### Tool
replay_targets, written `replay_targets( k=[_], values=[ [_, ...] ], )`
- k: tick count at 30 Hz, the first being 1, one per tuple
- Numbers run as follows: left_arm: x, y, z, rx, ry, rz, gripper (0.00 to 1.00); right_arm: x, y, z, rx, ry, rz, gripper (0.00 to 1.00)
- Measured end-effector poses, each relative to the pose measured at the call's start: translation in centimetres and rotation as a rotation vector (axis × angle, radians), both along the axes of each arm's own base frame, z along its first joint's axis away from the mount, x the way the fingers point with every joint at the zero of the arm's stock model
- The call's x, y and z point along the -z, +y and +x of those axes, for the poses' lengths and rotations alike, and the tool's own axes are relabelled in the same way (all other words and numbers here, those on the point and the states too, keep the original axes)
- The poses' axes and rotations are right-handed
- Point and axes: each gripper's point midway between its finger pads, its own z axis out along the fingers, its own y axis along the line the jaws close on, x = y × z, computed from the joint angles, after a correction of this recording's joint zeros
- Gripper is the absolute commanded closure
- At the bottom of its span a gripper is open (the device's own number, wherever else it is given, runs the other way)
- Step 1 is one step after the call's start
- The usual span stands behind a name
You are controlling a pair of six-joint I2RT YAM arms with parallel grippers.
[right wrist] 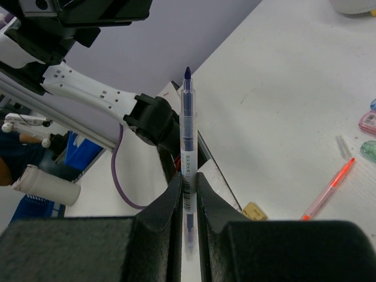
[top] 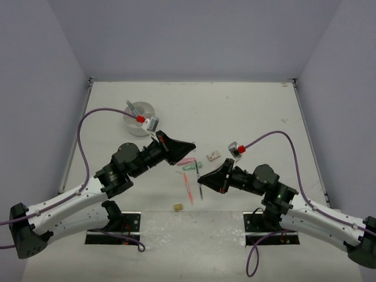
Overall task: Sort the stationery into containers
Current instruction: Close the pen cap on the pen.
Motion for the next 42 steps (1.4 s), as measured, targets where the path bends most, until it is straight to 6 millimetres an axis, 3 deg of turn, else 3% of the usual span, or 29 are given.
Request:
replay_targets(
  k=[23, 42],
  values=[
    [-0.1, -0.1, -0.8, 0.038, 0.003, -0.019, 1.0, -3.7, 0.5, 0.3, -0.001, -0.056, 0.056, 1.0],
    [-0.3, 0.2, -1.0, 0.037, 0.001, -0.032, 1.0, -3.4, 0.5, 0.7, 0.012, -0.057, 0.04, 1.0]
  ],
)
